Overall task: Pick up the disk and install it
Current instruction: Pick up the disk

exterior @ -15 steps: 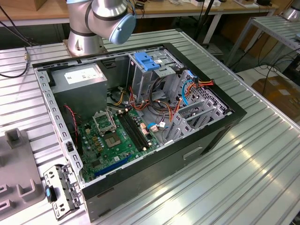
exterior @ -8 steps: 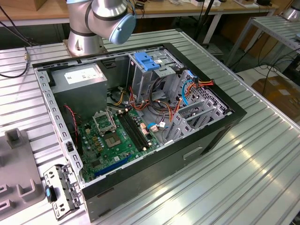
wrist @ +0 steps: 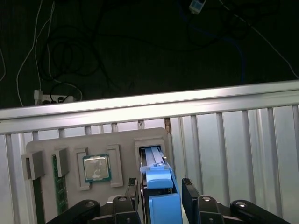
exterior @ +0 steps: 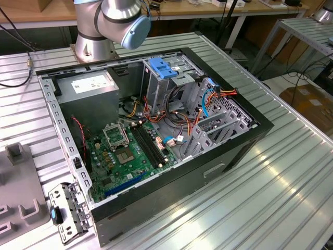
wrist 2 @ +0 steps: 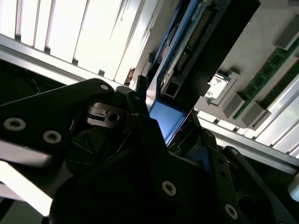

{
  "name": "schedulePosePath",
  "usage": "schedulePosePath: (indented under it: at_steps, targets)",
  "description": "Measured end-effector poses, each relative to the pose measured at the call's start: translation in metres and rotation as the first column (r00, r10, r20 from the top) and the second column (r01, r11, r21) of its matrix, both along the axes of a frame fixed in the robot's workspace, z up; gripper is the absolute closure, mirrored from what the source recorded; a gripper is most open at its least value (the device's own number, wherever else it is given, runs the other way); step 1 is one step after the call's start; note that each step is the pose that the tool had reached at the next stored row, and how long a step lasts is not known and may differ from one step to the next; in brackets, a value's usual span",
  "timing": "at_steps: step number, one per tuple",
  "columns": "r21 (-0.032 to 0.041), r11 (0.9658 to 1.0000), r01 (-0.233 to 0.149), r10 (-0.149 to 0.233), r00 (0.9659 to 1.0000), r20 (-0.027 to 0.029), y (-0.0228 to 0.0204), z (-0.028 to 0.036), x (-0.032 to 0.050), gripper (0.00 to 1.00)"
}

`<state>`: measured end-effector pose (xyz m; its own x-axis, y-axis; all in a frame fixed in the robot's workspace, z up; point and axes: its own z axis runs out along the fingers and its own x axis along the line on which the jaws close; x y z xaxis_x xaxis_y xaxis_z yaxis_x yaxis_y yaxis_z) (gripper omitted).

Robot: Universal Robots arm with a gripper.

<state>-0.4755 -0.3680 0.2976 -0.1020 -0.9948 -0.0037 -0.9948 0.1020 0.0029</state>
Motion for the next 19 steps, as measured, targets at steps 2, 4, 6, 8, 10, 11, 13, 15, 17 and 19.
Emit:
schedulePosePath:
  at_steps: [2,4,6,8,10,11,13,15,17,19]
  targets:
    - [0.0000,1.0000,-0.008,0.008,1.0000,0.0010,0.0000,-0.0004,-0.0006,0.51]
    - [0.0000,1.0000,-0.009,0.009,1.0000,0.0008,0.0000,-0.0004,-0.0006,0.51]
    - [0.0000,0.9999,-0.016,0.016,0.9999,0.0009,0.0000,-0.0005,-0.0007,0.51]
    - [0.0000,0.9997,-0.023,0.023,0.9997,0.0009,0.0000,-0.0005,-0.0007,0.51]
    - [0.0000,0.9996,-0.027,0.027,0.9996,0.0008,0.0000,-0.0004,-0.0007,0.51]
    - [0.0000,0.9996,-0.027,0.027,0.9996,0.0009,0.0000,-0.0004,-0.0006,0.51]
    - [0.0000,0.9995,-0.031,0.031,0.9995,0.0013,0.0000,-0.0005,-0.0006,0.51]
    - [0.0000,0.9995,-0.033,0.033,0.9995,0.0013,0.0000,-0.0005,-0.0006,0.51]
    - [0.0000,0.9994,-0.033,0.033,0.9994,0.0012,0.0000,-0.0004,-0.0007,0.51]
    - [0.0000,0.9994,-0.033,0.033,0.9994,0.0013,0.0000,-0.0005,-0.0006,0.51]
